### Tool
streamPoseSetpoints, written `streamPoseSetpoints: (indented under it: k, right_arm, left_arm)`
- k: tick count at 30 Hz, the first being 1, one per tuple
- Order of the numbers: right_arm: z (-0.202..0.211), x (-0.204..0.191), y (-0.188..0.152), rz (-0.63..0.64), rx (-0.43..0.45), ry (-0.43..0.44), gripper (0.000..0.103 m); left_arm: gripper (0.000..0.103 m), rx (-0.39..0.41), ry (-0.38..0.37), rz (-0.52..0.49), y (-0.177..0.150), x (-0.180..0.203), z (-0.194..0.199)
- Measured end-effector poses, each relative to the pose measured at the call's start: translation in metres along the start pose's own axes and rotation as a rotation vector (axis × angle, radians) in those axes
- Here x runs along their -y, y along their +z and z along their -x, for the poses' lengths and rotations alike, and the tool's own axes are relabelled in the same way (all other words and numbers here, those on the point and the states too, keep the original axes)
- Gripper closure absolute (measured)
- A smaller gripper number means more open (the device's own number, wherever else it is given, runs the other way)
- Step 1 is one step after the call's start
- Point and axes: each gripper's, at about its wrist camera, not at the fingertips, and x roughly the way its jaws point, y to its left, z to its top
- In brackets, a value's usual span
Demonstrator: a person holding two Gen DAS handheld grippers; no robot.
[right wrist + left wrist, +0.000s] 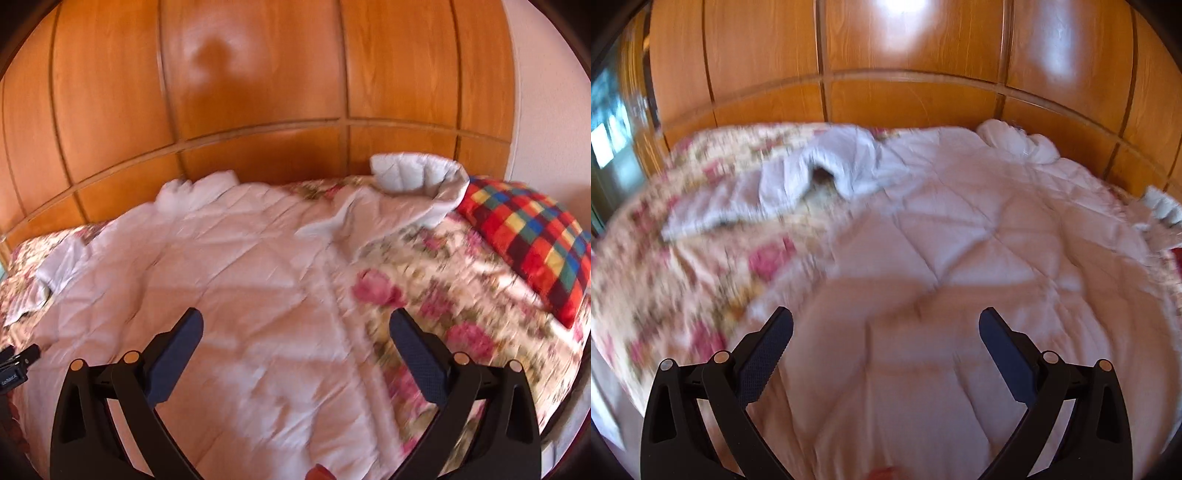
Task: Fold small clothes
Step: 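Reach the right tool to the coat sleeve and grasp it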
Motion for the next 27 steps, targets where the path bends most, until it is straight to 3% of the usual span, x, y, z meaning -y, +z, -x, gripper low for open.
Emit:
streamPoseSetpoints:
  k: [2,5,8,15,21,27]
  right_arm:
    - [-0.005,0.011,0.013,0.016,0.022,-0.024,0.005]
    - [-0.022,0.034,0.037,0.026,0.031,-0.064,0.013]
    - [-0.041,0.053,0.063,0.055,0.041,-0.127,0.019]
    - [-0.101,0.095,0.136,0.178,0.036,-0.312,0.02]
    - [-0.156,0.125,0.17,0.208,-0.108,-0.353,0.02]
    - [-0.194,0.152,0.168,0.18,-0.236,-0.345,0.023]
  left_arm:
    - [0.003,0.019,0.033,-0.018,0.013,0.003,-0.012]
    - [0.003,0.017,-0.002,-0.008,0.028,0.003,-0.027]
    - [0.003,0.016,0.015,-0.022,0.037,0.005,-0.043]
    - [0.003,-0.018,0.001,-0.037,0.018,0.008,-0.067]
    - [0.003,-0.013,0.003,-0.043,0.01,0.011,-0.07]
    - [0.003,-0.037,-0.023,-0.027,0.01,0.009,-0.077]
